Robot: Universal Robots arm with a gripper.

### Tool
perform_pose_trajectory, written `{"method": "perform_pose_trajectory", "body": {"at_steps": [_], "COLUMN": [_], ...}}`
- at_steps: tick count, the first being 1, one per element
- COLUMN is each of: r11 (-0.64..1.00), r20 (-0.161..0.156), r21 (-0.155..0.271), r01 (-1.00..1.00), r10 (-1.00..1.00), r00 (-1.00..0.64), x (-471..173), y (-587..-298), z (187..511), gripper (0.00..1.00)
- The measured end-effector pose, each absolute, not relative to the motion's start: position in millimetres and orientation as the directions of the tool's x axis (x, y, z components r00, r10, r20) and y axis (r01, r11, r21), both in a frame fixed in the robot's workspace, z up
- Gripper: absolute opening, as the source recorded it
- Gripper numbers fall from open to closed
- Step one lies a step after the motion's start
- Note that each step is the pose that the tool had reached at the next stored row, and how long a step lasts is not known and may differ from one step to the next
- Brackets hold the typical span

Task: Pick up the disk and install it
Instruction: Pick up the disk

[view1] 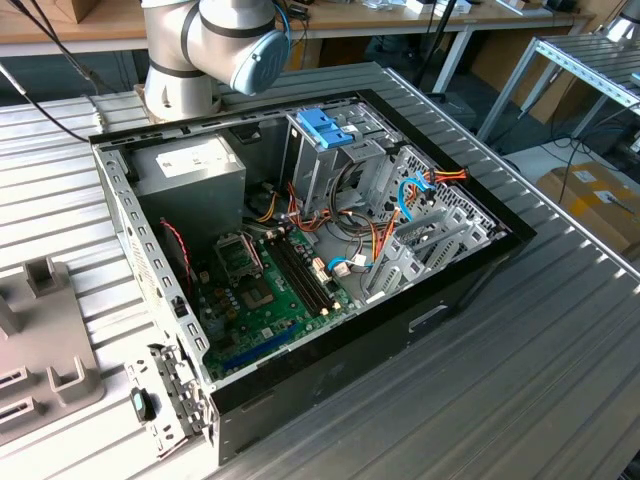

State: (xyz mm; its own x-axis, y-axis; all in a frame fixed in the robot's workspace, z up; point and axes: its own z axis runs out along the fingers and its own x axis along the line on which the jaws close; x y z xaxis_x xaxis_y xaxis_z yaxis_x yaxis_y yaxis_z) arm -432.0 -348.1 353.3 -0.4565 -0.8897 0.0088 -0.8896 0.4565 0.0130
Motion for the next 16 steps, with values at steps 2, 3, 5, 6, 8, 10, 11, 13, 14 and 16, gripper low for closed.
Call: {"method": "perform_pose_trajectory", "body": {"at_steps": [2,3,5,6,8,10,11,13,14,16], "r11": [0.451,0.448,0.442,0.44,0.435,0.435,0.435,0.435,0.435,0.435], "r20": [0.009,0.009,0.009,0.009,0.009,0.009,0.009,0.009,0.009,0.009], "r21": [0.013,0.013,0.013,0.013,0.013,0.013,0.013,0.013,0.013,0.013], "r01": [-0.893,-0.894,-0.897,-0.898,-0.9,-0.9,-0.9,-0.9,-0.9,-0.9], "r10": [-0.893,-0.894,-0.897,-0.898,-0.9,-0.9,-0.9,-0.9,-0.9,-0.901], "r00": [-0.45,-0.448,-0.442,-0.44,-0.435,-0.435,-0.435,-0.435,-0.435,-0.435], "x": [-432.0,-432.0,-432.0,-432.0,-432.0,-432.0,-432.0,-432.0,-432.0,-432.0], "y": [-348.1,-348.0,-348.0,-348.0,-348.0,-348.0,-348.0,-348.0,-348.0,-348.0], "z": [353.3,353.3,353.3,353.3,353.3,353.3,353.3,353.3,353.3,353.3], "gripper": [0.11,0.11,0.11,0.11,0.11,0.11,0.11,0.11,0.11,0.11]}}
